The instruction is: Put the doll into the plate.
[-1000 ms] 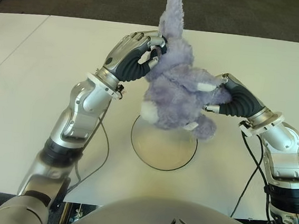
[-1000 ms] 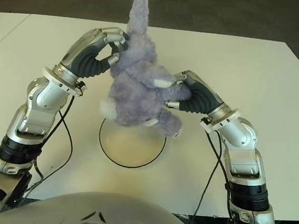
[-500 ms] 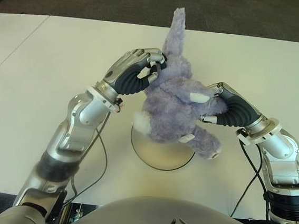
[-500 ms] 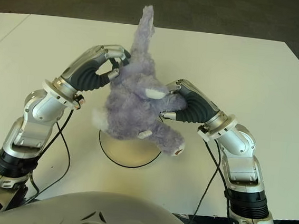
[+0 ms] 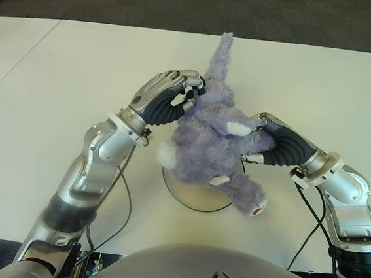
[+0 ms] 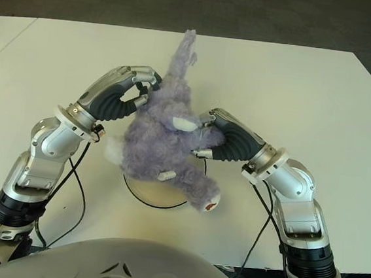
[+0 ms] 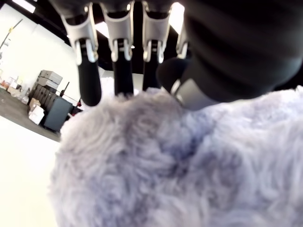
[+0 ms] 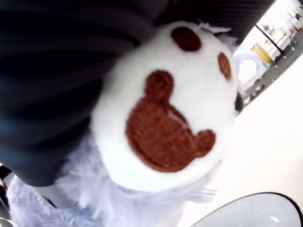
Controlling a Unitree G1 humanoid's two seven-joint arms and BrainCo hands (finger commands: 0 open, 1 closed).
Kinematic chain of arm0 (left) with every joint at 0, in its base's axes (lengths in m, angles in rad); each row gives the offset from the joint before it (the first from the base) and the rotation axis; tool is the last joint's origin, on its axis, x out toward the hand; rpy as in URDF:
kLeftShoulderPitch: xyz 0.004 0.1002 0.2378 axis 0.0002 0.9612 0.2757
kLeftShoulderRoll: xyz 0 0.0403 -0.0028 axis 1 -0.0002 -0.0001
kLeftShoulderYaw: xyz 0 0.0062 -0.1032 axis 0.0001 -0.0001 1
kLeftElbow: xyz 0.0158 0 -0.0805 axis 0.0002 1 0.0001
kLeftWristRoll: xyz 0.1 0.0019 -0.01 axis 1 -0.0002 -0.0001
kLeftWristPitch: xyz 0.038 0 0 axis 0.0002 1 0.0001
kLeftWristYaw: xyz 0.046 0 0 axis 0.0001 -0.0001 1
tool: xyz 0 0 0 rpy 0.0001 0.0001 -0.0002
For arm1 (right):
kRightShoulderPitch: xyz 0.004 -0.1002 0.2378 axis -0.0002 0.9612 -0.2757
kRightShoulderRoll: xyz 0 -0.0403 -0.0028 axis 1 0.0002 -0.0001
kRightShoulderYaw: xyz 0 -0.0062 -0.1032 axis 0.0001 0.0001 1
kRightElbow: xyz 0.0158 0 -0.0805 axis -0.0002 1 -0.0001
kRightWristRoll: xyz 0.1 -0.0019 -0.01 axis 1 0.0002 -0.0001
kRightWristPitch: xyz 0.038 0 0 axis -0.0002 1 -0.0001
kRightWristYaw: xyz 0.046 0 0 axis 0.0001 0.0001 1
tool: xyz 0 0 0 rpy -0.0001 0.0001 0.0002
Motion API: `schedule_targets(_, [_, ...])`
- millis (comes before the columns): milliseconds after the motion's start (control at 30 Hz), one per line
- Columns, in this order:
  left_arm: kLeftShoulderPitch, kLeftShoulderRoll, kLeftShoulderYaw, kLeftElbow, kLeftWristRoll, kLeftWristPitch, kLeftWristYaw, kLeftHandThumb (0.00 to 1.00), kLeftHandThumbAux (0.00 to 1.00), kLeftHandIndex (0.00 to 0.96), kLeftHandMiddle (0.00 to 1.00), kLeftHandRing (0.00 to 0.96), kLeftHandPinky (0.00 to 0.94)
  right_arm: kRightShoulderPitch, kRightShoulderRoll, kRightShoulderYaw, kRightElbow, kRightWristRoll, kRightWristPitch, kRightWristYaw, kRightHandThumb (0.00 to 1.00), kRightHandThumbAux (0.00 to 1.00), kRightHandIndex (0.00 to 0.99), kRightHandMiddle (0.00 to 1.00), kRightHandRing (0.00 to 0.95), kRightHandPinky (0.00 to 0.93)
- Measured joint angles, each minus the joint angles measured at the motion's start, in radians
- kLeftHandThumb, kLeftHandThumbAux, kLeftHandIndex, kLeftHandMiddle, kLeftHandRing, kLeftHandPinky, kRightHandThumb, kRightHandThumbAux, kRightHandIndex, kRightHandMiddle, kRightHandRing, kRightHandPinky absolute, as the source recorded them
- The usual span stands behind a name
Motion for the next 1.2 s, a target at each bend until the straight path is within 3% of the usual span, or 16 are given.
schedule_targets(800, [0.011,-0.021,-0.028,-0.003,0.0,0.057,-0.021,0.741,0.691,0.443,0.881,0.866,0.842,0.029,-0.012,0.043,-0.003,-0.045,0.079,0.016,0.481,0.733,0.766,0.884,0.881,0.882])
schedule_targets(867, [0.011,-0.021,-0.029,-0.004,-0.001,0.057,-0.025,0.74,0.692,0.443,0.884,0.867,0.84,0.022,-0.025,0.047,0.005,-0.045,0.094,0.033,0.417,0.753,0.716,0.865,0.866,0.851])
schedule_targets(900, [0.011,-0.02,-0.03,-0.005,-0.001,0.057,-0.028,0.74,0.692,0.442,0.886,0.868,0.838,0.016,-0.034,0.051,0.012,-0.044,0.101,0.048,0.293,0.764,0.654,0.845,0.852,0.834])
schedule_targets(933, [0.011,-0.021,-0.031,-0.006,-0.001,0.057,-0.029,0.739,0.692,0.442,0.887,0.87,0.848,0.009,-0.045,0.056,0.019,-0.044,0.108,0.064,0.192,0.751,0.513,0.821,0.836,0.825])
schedule_targets(1000, [0.011,-0.021,-0.032,-0.011,-0.001,0.057,-0.034,0.739,0.692,0.442,0.888,0.871,0.851,-0.015,-0.076,0.073,0.034,-0.044,0.128,0.108,0.156,0.749,0.471,0.815,0.831,0.823])
schedule_targets(1067, [0.012,-0.022,-0.034,-0.017,-0.003,0.061,-0.041,0.739,0.692,0.443,0.876,0.862,0.854,-0.034,-0.1,0.083,0.041,-0.044,0.143,0.142,0.113,0.725,0.426,0.772,0.789,0.77])
schedule_targets(1100, [0.011,-0.022,-0.034,-0.021,-0.005,0.066,-0.048,0.735,0.693,0.443,0.866,0.856,0.852,-0.044,-0.111,0.087,0.045,-0.043,0.15,0.158,0.087,0.69,0.345,0.616,0.635,0.629])
schedule_targets(1133, [0.011,-0.022,-0.033,-0.023,-0.013,0.072,-0.057,0.727,0.693,0.443,0.86,0.852,0.84,-0.053,-0.119,0.09,0.047,-0.04,0.155,0.171,0.057,0.654,0.218,0.39,0.398,0.406])
schedule_targets(1167, [0.01,-0.021,-0.033,-0.024,-0.025,0.077,-0.071,0.726,0.693,0.443,0.859,0.851,0.838,-0.063,-0.128,0.094,0.05,-0.038,0.161,0.188,0.05,0.649,0.197,0.352,0.358,0.368])
schedule_targets(1200, [0.009,-0.02,-0.031,-0.024,-0.041,0.08,-0.086,0.717,0.694,0.443,0.848,0.839,0.812,-0.071,-0.138,0.1,0.054,-0.036,0.169,0.205,0.013,0.611,0.083,0.188,0.184,0.178])
